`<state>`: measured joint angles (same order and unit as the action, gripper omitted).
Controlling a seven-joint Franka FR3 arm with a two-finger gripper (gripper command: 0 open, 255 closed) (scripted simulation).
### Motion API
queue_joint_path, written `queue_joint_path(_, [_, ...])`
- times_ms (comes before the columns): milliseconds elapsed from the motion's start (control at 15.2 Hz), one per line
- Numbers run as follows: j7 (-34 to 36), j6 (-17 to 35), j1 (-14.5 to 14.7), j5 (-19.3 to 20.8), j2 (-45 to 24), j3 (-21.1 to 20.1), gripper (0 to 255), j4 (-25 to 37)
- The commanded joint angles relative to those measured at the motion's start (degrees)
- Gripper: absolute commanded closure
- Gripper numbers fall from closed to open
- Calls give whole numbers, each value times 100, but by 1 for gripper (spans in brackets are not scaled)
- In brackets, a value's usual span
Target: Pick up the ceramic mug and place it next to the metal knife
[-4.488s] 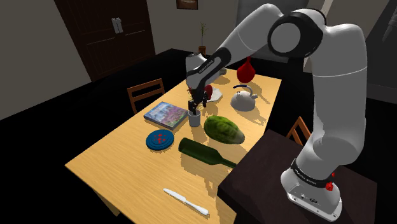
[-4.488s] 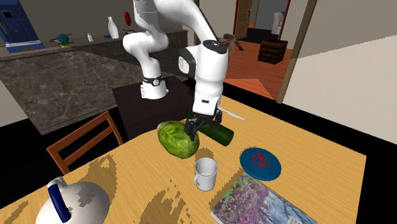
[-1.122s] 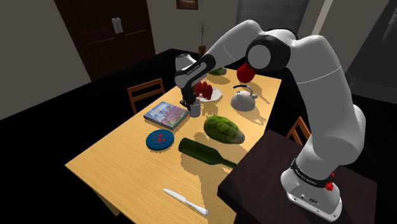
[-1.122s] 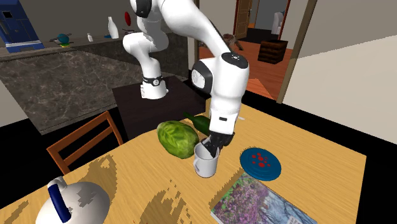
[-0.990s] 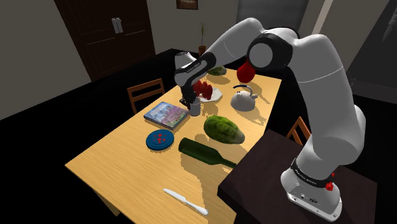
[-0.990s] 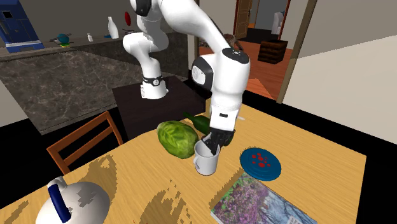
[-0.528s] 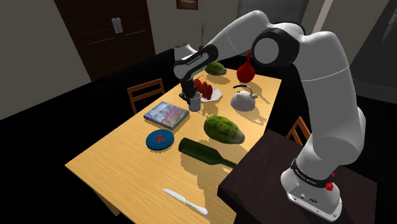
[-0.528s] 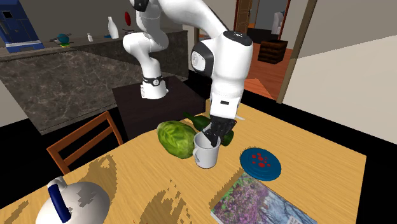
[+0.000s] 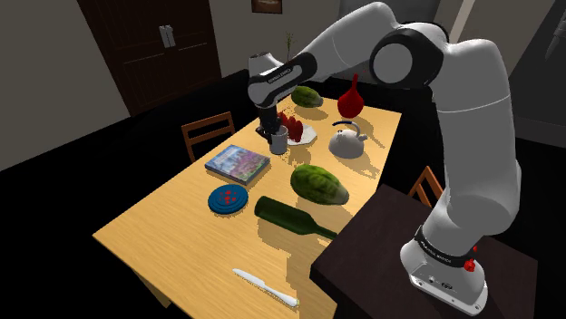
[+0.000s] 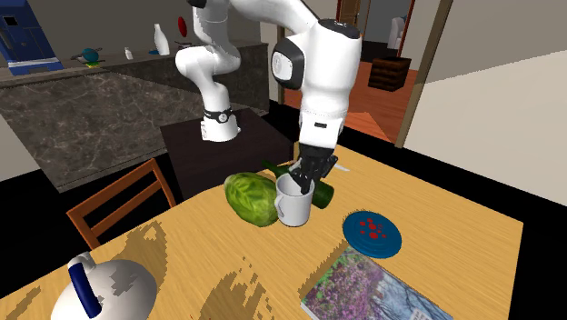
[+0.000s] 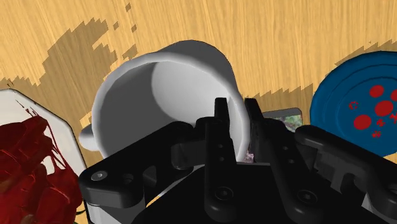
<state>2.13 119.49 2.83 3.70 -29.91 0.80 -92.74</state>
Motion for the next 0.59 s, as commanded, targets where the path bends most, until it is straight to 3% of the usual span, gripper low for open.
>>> queue_joint_path(0, [139, 208, 94, 21, 364, -27, 255, -580])
queue_joint_path(528, [749, 882, 460, 77, 1770, -204, 255, -2694])
